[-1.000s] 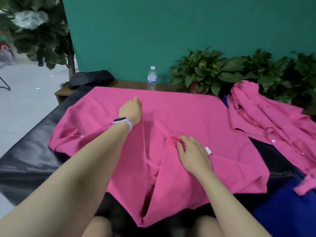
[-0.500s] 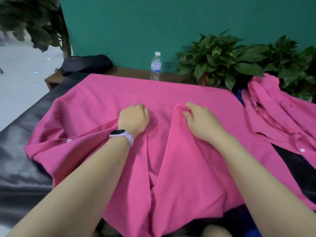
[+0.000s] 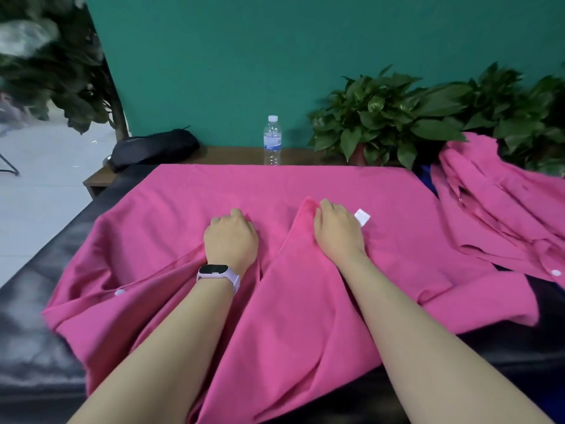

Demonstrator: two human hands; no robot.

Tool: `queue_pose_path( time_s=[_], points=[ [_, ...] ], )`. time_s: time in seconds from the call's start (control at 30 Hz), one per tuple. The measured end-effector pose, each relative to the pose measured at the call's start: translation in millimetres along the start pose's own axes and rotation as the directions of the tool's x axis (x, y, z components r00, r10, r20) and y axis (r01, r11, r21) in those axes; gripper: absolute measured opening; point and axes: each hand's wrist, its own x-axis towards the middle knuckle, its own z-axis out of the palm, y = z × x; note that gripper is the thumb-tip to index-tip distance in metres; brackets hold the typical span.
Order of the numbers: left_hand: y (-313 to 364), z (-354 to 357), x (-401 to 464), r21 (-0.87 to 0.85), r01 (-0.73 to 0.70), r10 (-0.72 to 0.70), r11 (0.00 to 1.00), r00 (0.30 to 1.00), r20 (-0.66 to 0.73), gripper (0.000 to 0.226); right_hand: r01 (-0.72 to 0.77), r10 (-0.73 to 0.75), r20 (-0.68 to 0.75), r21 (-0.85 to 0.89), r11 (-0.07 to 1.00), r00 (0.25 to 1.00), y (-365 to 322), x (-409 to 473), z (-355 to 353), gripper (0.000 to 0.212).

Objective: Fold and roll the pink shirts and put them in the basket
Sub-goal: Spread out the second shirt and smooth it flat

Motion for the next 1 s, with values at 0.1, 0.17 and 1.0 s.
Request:
queue_pose_path(
  time_s=[0.1,0.17,1.0],
  points=[
    [-0.1,-10.2,-11.7,0.014,-0.004,0.004,1.0,1.0,0.011,0.023,-0.047,0.041,0.12,0.043,0.998,0.992,4.3,-16.1,-3.1,0.016],
    [-0.7,-18.7,-23.4,0.009,0.001,-0.001,1.0,1.0,0.023,0.022,-0.044,0.041,0.139,0.025,0.999,0.989,5.2,-28.9,-10.4,0.018],
    [-8.5,-97.6,-63.7,0.033,-0.116,0.089,0.993,0.889,0.45,0.025,-0.212,0.168,0.159,0.324,0.922,0.973,-2.6,-140.3,-82.4,0.036]
  ],
)
